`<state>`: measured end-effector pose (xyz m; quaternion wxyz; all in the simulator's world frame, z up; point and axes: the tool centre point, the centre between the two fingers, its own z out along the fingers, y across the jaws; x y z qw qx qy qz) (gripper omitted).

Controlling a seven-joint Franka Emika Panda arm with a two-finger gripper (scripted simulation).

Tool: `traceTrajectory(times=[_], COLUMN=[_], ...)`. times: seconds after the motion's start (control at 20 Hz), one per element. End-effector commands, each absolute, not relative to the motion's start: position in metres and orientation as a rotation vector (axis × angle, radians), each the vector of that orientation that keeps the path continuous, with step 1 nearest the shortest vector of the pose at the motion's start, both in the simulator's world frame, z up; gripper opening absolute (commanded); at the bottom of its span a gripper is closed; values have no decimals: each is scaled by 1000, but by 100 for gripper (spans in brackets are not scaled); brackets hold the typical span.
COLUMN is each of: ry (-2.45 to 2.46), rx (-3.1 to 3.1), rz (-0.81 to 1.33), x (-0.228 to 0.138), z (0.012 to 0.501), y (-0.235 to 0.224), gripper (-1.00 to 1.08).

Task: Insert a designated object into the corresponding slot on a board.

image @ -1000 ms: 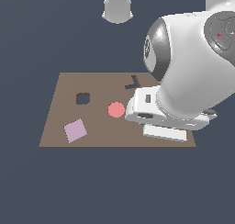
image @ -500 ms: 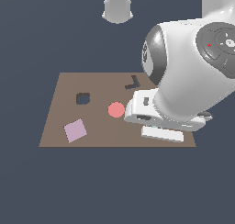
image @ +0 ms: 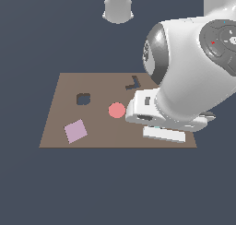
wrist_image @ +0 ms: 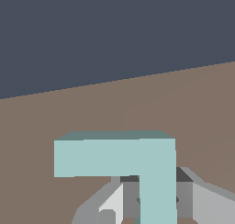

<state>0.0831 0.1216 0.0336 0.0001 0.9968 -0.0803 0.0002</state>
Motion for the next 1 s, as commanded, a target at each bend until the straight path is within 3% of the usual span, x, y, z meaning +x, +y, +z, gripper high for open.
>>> traceTrajectory(times=[0.0, 0.95], ry=[-251, 270], rx=[3131, 3130], rz=[-1, 0], x=[83, 52], z=[33, 35], y=[122, 138], gripper=[-100, -100])
